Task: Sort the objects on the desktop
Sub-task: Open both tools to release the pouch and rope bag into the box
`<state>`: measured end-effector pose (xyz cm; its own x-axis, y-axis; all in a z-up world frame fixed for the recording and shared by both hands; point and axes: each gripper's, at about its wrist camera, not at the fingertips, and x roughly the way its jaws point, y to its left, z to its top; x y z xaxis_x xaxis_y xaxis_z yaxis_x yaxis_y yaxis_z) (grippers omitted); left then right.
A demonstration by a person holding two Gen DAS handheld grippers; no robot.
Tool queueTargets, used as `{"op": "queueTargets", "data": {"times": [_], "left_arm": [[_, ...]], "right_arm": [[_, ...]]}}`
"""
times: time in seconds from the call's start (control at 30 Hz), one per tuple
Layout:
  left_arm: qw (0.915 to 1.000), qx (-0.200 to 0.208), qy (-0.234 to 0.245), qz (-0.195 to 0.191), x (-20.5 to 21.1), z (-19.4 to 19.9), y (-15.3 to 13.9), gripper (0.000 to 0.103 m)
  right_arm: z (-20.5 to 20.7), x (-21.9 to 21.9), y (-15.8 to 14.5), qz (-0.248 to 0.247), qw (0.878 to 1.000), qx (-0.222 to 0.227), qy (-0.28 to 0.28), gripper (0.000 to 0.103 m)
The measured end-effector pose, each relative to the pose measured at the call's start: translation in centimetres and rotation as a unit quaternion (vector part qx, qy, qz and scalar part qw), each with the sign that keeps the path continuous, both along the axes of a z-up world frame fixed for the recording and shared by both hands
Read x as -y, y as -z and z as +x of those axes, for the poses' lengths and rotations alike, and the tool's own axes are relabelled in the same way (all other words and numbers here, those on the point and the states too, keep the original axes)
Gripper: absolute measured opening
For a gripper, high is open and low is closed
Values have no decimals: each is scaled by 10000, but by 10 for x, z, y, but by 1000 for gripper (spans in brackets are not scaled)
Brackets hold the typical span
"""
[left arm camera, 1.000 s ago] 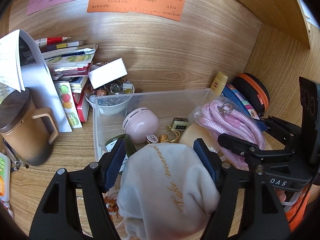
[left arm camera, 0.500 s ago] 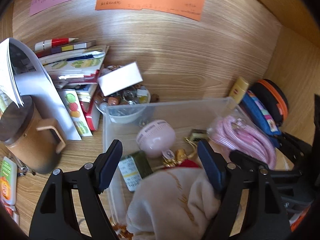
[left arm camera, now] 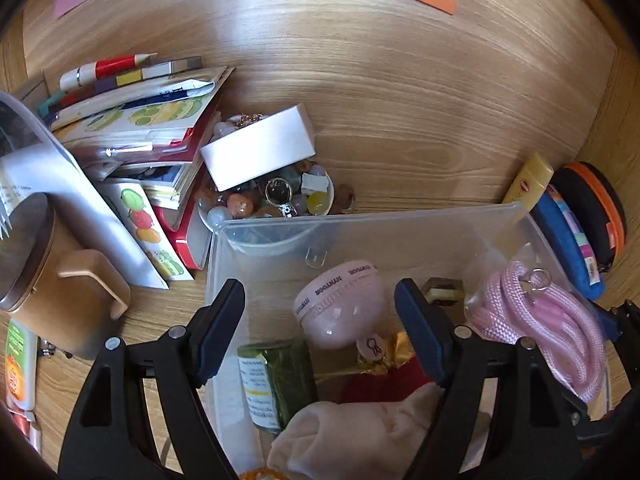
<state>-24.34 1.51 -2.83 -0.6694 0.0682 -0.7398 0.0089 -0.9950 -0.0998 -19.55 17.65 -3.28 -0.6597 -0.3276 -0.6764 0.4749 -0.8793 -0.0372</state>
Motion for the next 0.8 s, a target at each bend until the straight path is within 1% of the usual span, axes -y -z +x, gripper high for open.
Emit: {"op": "queueTargets", "data": {"times": [0.13, 0.3, 0.33, 0.47, 0.57, 0.63, 0.8], "left_arm": [[9999, -104, 27, -42, 0, 11, -8, 78], [9994, -312, 153, -60, 0, 35, -23, 78], [9991, -357, 189, -106, 0, 42, -25, 78], [9970, -612, 235, -400, -3, 63, -34, 87], [9964, -719, 280, -360, -1, 77, -41, 88], [9962, -744, 282, -346, -1, 82, -43, 91], [9951, -888, 218, -366, 6, 99, -52, 92]], "right_arm": [[4, -3, -5, -32, 9999, -118, -7, 75], [12, -3, -13, 4, 9995, -319, -33, 80], [15, -2, -14, 22, 9993, -362, -45, 81], [23, 0, -20, 124, 9985, -529, -79, 81], [28, 2, -24, 187, 9980, -599, -75, 81], [31, 4, -25, 247, 9977, -628, -71, 81], [43, 7, -30, 329, 9969, -711, -80, 81]]}}
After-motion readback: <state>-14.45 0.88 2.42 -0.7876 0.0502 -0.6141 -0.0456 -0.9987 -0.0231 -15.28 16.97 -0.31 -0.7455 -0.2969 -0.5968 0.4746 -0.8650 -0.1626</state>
